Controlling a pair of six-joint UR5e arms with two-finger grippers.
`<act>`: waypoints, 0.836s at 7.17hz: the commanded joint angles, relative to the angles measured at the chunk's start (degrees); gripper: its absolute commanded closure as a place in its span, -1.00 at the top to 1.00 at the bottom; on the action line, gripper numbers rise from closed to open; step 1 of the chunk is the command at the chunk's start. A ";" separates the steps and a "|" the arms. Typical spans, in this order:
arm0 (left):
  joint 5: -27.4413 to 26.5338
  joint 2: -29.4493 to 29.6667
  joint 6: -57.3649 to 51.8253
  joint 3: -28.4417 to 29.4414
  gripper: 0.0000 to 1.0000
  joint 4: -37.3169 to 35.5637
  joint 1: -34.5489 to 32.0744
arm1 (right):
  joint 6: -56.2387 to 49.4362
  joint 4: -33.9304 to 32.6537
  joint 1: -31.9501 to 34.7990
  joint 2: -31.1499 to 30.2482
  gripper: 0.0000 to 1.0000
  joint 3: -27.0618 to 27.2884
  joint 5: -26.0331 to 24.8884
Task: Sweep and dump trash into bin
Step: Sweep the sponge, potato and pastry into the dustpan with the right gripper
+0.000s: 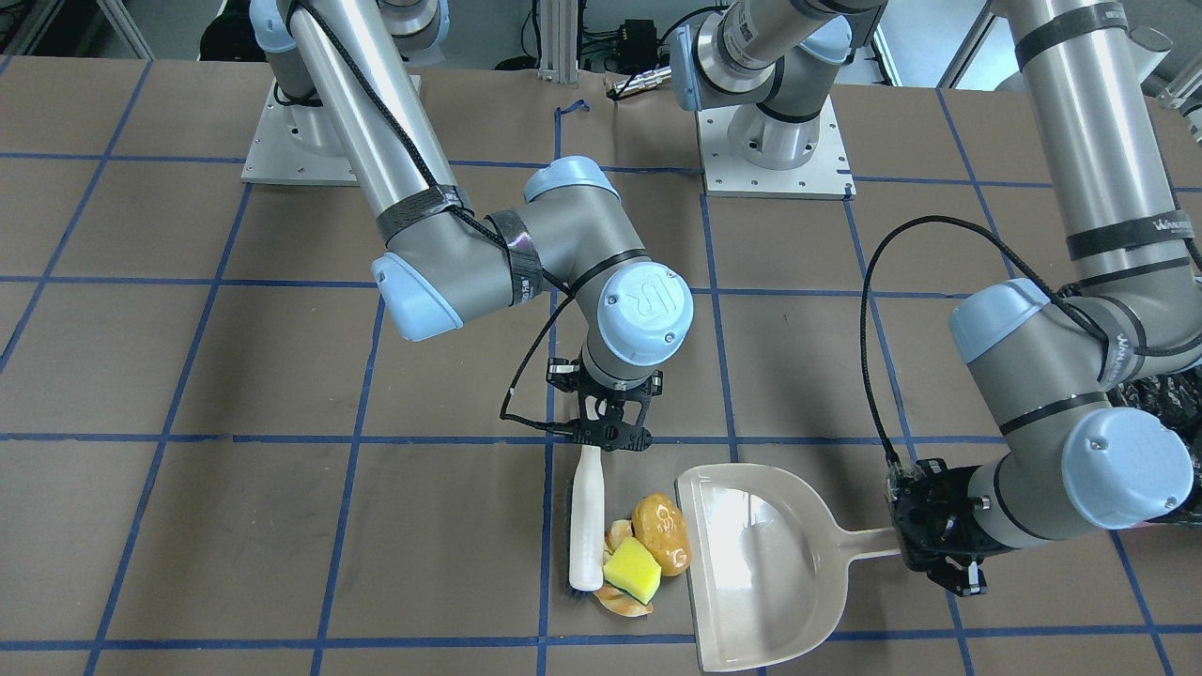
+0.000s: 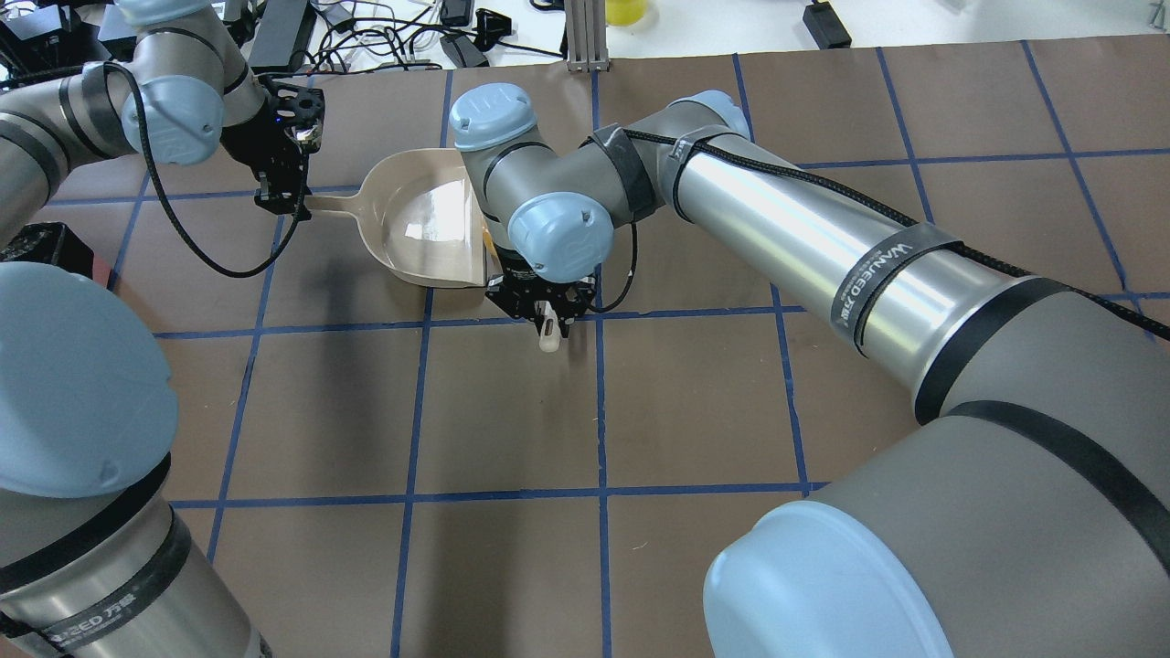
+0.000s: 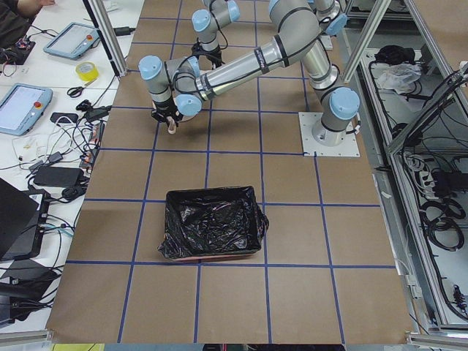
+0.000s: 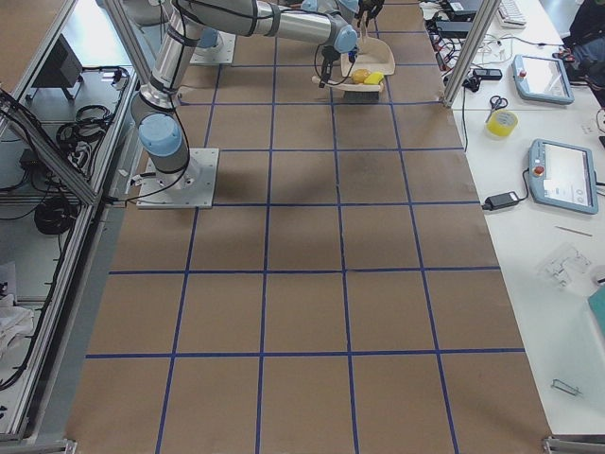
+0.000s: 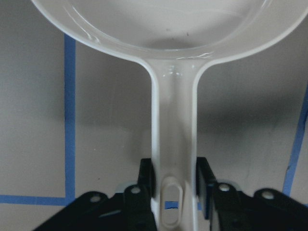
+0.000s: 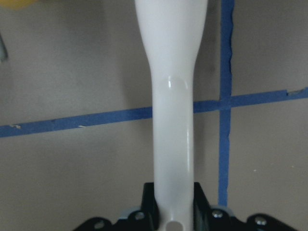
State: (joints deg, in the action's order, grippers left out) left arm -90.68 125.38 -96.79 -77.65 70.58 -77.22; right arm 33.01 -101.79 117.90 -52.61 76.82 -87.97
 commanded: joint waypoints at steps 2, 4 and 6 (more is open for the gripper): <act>-0.03 0.21 0.11 -0.04 -0.98 0.00 -0.03 | 0.65 -1.74 2.76 0.23 -1.00 -0.36 2.62; 0.06 0.21 0.11 0.05 -0.98 0.00 -0.03 | 0.74 -3.49 4.34 0.84 -1.00 -0.97 2.80; -0.11 0.12 0.11 0.05 -0.98 0.00 -0.03 | 1.87 -4.38 5.32 3.64 -1.00 -3.86 4.19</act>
State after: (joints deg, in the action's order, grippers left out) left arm -90.62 125.55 -96.72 -77.62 70.58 -77.25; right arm 34.18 -105.65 122.61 -50.54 74.66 -84.83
